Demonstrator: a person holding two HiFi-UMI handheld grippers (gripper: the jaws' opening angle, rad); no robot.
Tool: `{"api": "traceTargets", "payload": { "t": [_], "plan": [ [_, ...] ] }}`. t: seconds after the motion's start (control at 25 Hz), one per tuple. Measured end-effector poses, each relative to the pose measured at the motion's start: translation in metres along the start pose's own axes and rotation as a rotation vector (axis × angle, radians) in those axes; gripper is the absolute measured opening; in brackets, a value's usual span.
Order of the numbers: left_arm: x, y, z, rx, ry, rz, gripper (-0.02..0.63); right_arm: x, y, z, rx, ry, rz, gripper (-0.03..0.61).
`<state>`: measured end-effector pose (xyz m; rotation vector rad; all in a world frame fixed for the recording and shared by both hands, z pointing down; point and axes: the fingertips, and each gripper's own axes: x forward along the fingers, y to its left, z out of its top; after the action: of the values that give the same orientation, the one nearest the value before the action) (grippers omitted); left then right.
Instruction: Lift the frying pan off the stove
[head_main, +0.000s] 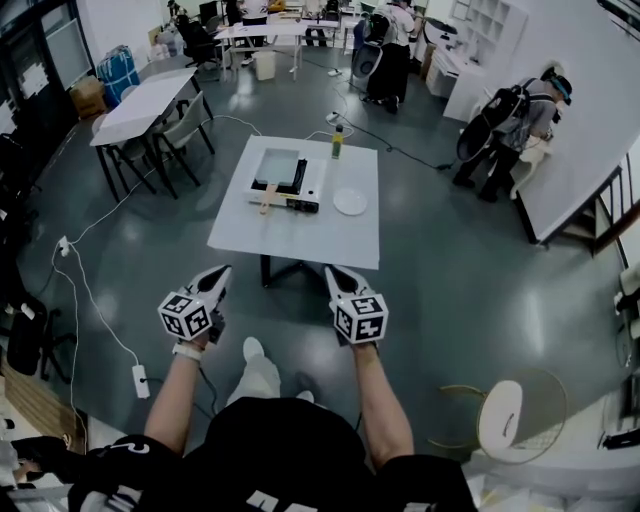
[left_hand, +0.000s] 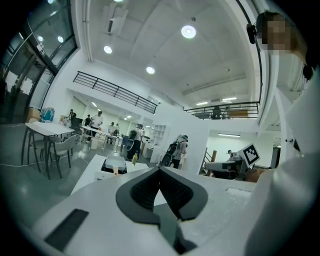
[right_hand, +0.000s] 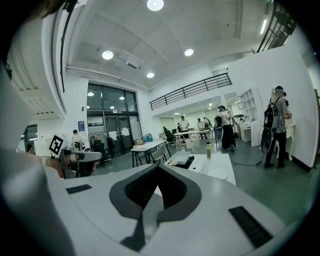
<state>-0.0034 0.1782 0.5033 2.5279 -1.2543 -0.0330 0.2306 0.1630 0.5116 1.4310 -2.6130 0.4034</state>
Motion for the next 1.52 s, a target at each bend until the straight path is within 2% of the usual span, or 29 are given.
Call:
{"api": "traceTargets", "payload": {
  "t": [0.4, 0.92, 1.52],
  "plan": [
    [0.025, 0.037, 0.011, -0.009, -0.006, -0.034, -0.002, 0.037, -0.003, 0.011, -0.014, 0.005, -0.028, -0.005],
    [0.054, 0.114, 0.032, -0.020, 0.003, -0.041, -0.002, 0.118, 0.002, 0.022, -0.011, 0.022, -0.035, -0.005],
    [0.101, 0.189, 0.045, -0.045, 0.007, -0.054, -0.002, 0.202, -0.014, 0.035, -0.016, 0.049, -0.050, -0.005]
  ]
}}
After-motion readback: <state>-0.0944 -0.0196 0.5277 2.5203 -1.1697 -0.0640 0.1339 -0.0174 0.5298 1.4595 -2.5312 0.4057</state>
